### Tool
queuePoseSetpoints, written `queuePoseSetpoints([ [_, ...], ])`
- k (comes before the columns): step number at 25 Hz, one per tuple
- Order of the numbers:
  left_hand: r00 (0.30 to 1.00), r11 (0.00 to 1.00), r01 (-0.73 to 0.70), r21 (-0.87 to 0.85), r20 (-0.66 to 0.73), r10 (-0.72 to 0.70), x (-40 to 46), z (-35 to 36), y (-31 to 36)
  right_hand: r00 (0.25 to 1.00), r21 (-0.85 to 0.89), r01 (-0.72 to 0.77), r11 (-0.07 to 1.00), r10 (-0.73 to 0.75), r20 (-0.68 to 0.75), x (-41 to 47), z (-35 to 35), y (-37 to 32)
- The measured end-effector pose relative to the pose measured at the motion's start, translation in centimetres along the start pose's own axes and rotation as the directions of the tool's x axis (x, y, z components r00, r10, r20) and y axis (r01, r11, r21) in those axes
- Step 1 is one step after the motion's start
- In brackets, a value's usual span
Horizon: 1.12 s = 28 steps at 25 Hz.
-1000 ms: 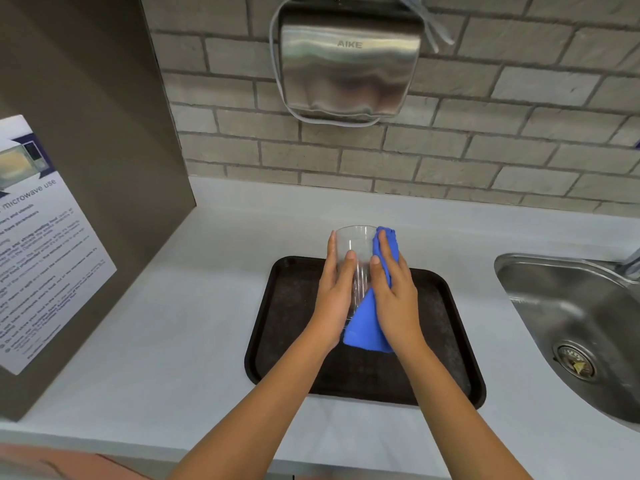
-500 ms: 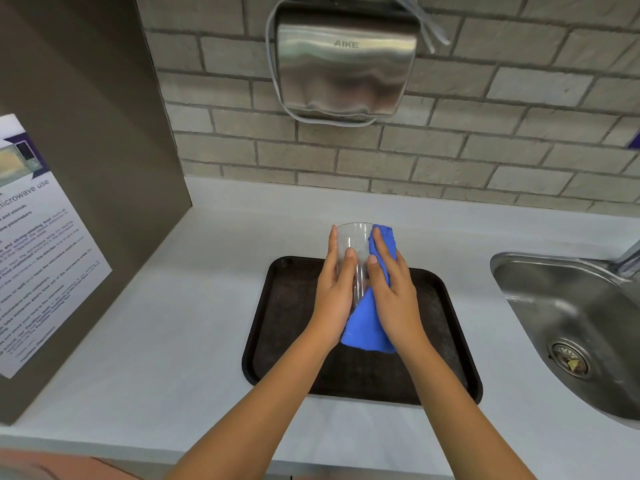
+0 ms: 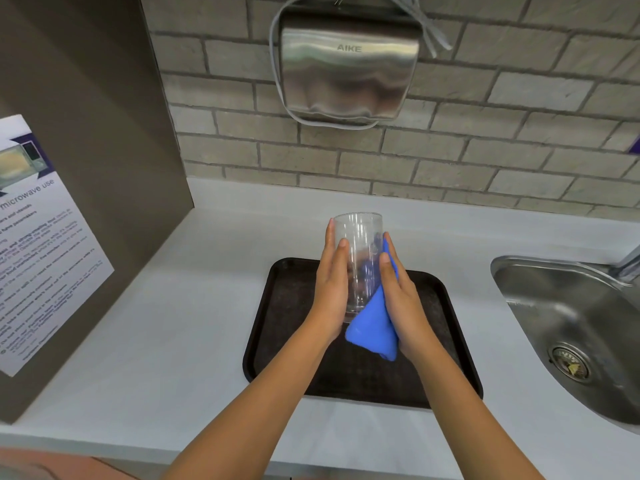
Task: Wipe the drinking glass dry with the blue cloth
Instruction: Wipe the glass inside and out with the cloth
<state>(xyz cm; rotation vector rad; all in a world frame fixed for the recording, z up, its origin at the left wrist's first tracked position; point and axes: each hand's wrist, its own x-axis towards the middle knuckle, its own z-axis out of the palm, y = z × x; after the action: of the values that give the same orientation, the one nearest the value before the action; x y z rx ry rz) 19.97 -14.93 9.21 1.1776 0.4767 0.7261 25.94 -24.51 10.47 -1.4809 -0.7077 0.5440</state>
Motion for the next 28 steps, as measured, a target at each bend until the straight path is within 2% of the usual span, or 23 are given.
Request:
queuePoseSetpoints([
  [4,0.994,0.936,-0.068,0.344,-0.061,0.094,0.5,0.2,0.6,0.980,-0.248,0.122,0.961,-0.157,-0.124,-0.4,0.6,0.7],
  [6,0.992,0.899,-0.095,0.427,-0.036,0.122,0.3,0.1,0.0,0.949,-0.410,0.194,0.891,-0.276,-0.150,-0.6,1.2,1.2],
  [8,0.999,0.938,-0.022,0.346,-0.014,0.028,0.0,0.2,-0.7,0.911,-0.609,0.263,0.748,-0.401,-0.099,-0.7,1.8,1.9],
  [10,0.996,0.981,0.087,0.173,-0.010,-0.086,-0.2,0.0,-1.2,0.878,-0.720,0.310,0.621,-0.478,-0.034,-1.0,2.2,2.9],
  [11,0.994,0.987,0.111,0.115,-0.004,-0.111,-0.2,-0.1,-1.3,0.877,-0.706,0.321,0.632,-0.479,-0.030,-0.9,2.1,3.2],
  [12,0.992,0.990,0.123,0.069,0.001,-0.123,-0.2,-0.2,-1.5,0.896,-0.640,0.310,0.703,-0.442,-0.052,-0.7,1.9,3.1],
  [14,0.988,0.989,0.151,-0.009,-0.018,-0.151,-0.3,-0.3,-1.8,0.945,-0.417,0.248,0.874,-0.312,-0.093,0.1,1.1,2.3],
  [16,0.976,0.976,0.212,-0.046,-0.048,-0.214,-0.5,0.0,-1.4,0.977,-0.235,0.136,0.962,-0.170,-0.131,1.2,0.3,1.8],
  [17,0.971,0.971,0.233,-0.052,-0.050,-0.235,-0.4,0.2,-1.2,0.980,-0.214,0.098,0.972,-0.131,-0.146,1.4,0.2,1.6],
  [19,0.968,0.968,0.247,-0.040,-0.040,-0.248,0.0,0.3,-0.8,0.963,-0.325,0.155,0.933,-0.216,-0.160,0.2,0.9,1.1],
  [20,0.967,0.968,0.250,-0.029,-0.043,-0.251,0.2,0.3,-0.5,0.944,-0.454,0.211,0.866,-0.301,-0.135,-0.7,1.5,1.3],
  [22,0.969,0.971,0.240,-0.001,-0.056,-0.240,0.5,0.1,-0.6,0.877,-0.700,0.336,0.630,-0.480,-0.011,-2.2,2.6,2.5],
  [23,0.973,0.975,0.223,0.011,-0.055,-0.222,0.5,0.0,-0.8,0.853,-0.739,0.371,0.562,-0.522,0.030,-2.3,2.7,3.1],
  [24,0.978,0.979,0.203,0.016,-0.042,-0.202,0.3,0.0,-1.0,0.865,-0.709,0.368,0.602,-0.502,0.022,-1.9,2.6,2.9],
  [26,0.985,0.984,0.175,0.018,0.000,-0.175,-0.3,0.2,-1.5,0.928,-0.541,0.284,0.791,-0.370,-0.053,-0.3,1.7,1.4],
  [28,0.985,0.985,0.170,-0.013,0.013,-0.170,-0.7,0.5,-1.7,0.949,-0.456,0.224,0.861,-0.299,-0.098,1.1,0.9,0.3],
])
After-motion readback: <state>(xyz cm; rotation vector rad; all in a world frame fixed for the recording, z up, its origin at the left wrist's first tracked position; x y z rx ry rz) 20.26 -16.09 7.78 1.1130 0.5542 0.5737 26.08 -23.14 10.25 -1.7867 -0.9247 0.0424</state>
